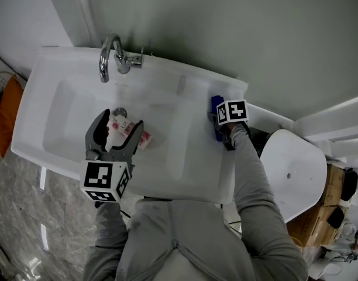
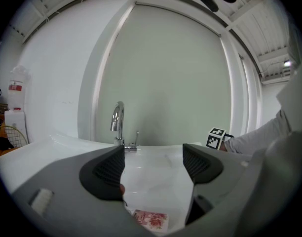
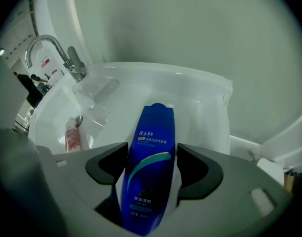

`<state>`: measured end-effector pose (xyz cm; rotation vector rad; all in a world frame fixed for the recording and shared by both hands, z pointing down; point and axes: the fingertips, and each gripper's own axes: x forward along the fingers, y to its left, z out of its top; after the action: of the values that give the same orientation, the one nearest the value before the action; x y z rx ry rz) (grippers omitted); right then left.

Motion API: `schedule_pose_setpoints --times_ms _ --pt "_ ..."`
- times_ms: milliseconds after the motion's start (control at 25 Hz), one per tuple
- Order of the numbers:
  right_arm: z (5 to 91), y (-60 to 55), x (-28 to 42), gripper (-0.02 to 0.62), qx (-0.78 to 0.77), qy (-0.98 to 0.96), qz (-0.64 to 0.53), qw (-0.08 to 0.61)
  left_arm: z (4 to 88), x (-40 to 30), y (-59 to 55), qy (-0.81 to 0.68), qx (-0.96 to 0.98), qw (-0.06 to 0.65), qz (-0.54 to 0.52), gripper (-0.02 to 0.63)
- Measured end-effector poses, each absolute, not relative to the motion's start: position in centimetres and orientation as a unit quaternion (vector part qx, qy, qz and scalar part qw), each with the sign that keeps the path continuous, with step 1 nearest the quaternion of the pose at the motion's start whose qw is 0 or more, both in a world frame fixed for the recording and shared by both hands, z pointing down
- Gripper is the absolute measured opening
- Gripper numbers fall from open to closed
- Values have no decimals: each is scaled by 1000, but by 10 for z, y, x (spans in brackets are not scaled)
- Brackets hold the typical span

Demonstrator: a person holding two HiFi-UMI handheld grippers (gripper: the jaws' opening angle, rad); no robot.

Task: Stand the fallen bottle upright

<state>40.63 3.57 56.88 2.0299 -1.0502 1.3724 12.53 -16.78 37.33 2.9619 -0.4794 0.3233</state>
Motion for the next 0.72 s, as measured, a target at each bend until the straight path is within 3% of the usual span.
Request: schedule_pose_setpoints --times_ms 720 --pt "571 39 412 284 729 -365 529 236 361 126 -165 -178 979 49 92 420"
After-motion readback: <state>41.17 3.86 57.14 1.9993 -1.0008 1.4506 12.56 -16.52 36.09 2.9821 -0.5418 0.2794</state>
